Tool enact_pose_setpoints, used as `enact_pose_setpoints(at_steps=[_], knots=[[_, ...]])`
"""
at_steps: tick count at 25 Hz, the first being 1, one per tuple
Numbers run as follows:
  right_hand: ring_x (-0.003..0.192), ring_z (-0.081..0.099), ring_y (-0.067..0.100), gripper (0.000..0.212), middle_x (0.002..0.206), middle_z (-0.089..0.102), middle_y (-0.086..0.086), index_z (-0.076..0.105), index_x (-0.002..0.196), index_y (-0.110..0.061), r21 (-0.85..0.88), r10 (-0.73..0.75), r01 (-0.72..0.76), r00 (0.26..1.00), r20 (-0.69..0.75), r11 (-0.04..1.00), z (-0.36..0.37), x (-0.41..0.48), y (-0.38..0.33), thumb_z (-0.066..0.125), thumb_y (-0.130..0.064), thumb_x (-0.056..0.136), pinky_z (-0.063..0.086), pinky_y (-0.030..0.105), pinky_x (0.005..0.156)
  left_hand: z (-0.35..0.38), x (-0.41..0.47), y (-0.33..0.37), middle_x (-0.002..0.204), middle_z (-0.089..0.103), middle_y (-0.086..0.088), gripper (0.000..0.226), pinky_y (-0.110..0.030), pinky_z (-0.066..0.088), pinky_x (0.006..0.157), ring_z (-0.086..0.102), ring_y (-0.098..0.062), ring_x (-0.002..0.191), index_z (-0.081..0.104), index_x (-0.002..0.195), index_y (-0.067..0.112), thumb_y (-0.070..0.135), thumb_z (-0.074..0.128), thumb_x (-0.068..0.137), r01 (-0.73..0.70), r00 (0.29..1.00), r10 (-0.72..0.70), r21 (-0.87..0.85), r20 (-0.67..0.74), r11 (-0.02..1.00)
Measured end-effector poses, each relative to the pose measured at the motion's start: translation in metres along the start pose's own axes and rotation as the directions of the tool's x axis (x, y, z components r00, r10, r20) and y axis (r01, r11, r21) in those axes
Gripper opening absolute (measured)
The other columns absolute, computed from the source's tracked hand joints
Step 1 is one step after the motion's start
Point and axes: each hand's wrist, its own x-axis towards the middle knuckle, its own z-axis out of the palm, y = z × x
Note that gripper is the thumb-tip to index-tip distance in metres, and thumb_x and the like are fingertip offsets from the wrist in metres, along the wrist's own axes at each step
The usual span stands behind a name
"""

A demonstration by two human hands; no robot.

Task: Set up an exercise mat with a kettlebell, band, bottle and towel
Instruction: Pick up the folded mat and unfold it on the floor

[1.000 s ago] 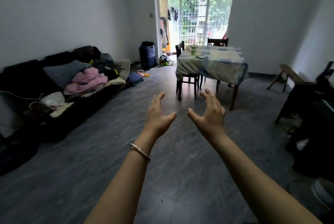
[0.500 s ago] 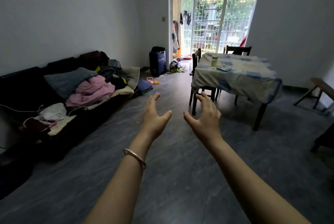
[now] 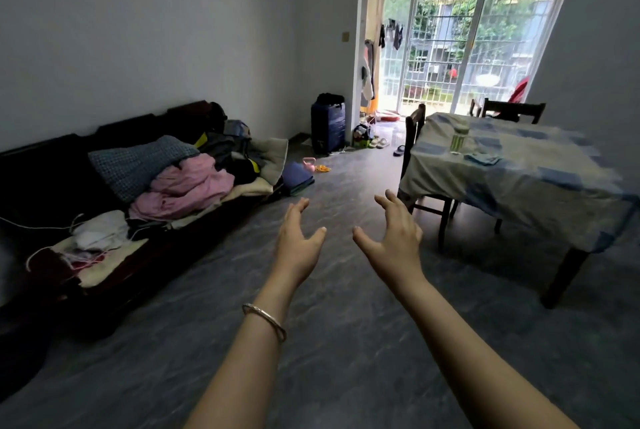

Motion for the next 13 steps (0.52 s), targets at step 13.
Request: enact_pose_setpoints(at_steps=[13], knots=[[0.135,0.035,0.021,0.061,0.148,0.037,0.003,0.047,0.132,-0.019,-0.002,0.023,-0.023,0.999,0.029,1.0,0.246,0.255,0.037,0.068,-0.035,0.077,0.028,0.05,0.109,-0.02,0.323,-0.12,0.149,0.035,-0.002,0.06,-0.03,0.023,0.115,0.029,-0.016,0.138,0.037,0.139,0.017,0.013,0.062,0.085,0.024,1.0,-0.024,0.012,-0.006,1.0]])
